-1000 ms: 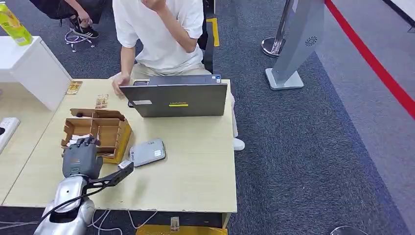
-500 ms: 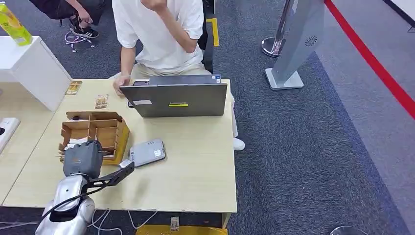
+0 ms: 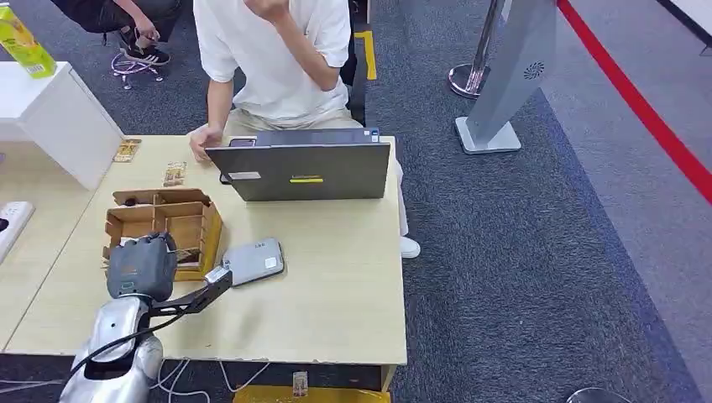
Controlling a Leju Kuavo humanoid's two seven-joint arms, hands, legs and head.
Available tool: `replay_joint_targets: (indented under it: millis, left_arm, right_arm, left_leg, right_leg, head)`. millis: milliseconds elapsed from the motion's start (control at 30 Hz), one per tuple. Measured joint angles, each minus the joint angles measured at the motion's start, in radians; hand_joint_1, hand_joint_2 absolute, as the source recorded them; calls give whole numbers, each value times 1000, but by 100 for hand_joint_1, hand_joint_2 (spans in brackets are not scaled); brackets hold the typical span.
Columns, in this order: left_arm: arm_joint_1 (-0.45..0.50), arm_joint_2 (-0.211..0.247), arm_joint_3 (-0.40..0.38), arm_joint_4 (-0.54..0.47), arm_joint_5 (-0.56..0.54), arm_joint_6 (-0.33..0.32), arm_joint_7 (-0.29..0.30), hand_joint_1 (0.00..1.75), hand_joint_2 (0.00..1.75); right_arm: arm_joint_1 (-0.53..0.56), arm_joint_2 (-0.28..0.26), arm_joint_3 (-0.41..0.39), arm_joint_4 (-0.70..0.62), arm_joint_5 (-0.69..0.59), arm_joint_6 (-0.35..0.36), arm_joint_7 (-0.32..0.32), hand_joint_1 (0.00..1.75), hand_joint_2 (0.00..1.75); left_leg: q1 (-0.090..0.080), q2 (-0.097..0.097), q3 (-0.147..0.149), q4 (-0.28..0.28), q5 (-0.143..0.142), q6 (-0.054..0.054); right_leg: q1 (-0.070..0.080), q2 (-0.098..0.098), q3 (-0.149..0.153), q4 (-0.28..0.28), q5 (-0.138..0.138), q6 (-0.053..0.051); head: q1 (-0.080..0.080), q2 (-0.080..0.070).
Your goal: Pass the card to the sensor for recognition and then transmit it.
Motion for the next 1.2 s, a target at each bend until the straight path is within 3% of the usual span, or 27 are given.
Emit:
replay_joint_targets:
  millis: [200, 467, 600, 767, 833, 933, 1067, 1200]
  left_arm:
    - [1, -21, -3, -117, 0, -26, -27, 175, 175]
    - [3, -32, -5, -162, 0, -19, -40, 175, 175]
    - [-5, -31, -52, -241, 3, -39, -49, 175, 175]
    - [-80, 16, -150, -379, 85, -112, -40, 175, 175]
    - [-141, 34, -156, -402, 76, -129, -20, 175, 175]
    - [-253, 67, -153, -380, 10, -113, 13, 175, 175]
    - [-377, 132, -128, -216, 1, -30, 80, 175, 175]
    - [-449, 176, -124, -77, 0, -19, 123, 175, 175]
  right_arm:
    - [0, 0, -3, 0, -9, -2, 0, 0, 0]
    - [0, 0, -5, 0, -13, -3, -1, 0, 0]
    - [0, 0, -16, 0, -20, -10, -2, 0, 0]
    - [-1, 0, -32, 0, -30, -10, -15, 0, 0]
    - [-1, 0, -32, 0, -9, -6, -16, 0, 0]
    - [-9, 0, -21, 0, 41, 8, -1, 0, 0]
    - [-30, 9, 6, 0, 82, 21, 28, 0, 0]
    - [-39, 14, 24, 1, 91, 23, 39, 0, 0]
  left_leg:
    - [0, 0, 0, 0, 0, 0]
    - [0, 0, 0, 0, 0, 0]
    - [1, 0, 0, 0, 0, 0]
    - [1, 0, 0, 0, 0, 0]
    - [0, -1, 0, 0, 1, -1]
    - [1, -1, -1, 0, 3, -1]
    - [1, 1, 1, 0, 5, -4]
    - [1, 0, 0, 0, 6, -4]
  right_leg:
    - [0, 0, 0, 0, 0, 0]
    - [0, 0, 0, 0, 0, 0]
    - [0, 0, 0, 0, 0, 0]
    - [0, 0, 0, 0, 1, 0]
    - [0, -1, 0, 0, 1, -1]
    - [1, -1, 0, 1, 3, -2]
    - [1, 1, -2, 3, 4, -4]
    - [2, 0, -2, 4, 4, -5]
  head:
    - [0, 0]
    - [0, 0]
    - [0, 0]
    - [0, 0]
    - [0, 0]
    - [0, 0]
    - [0, 0]
    - [0, 0]
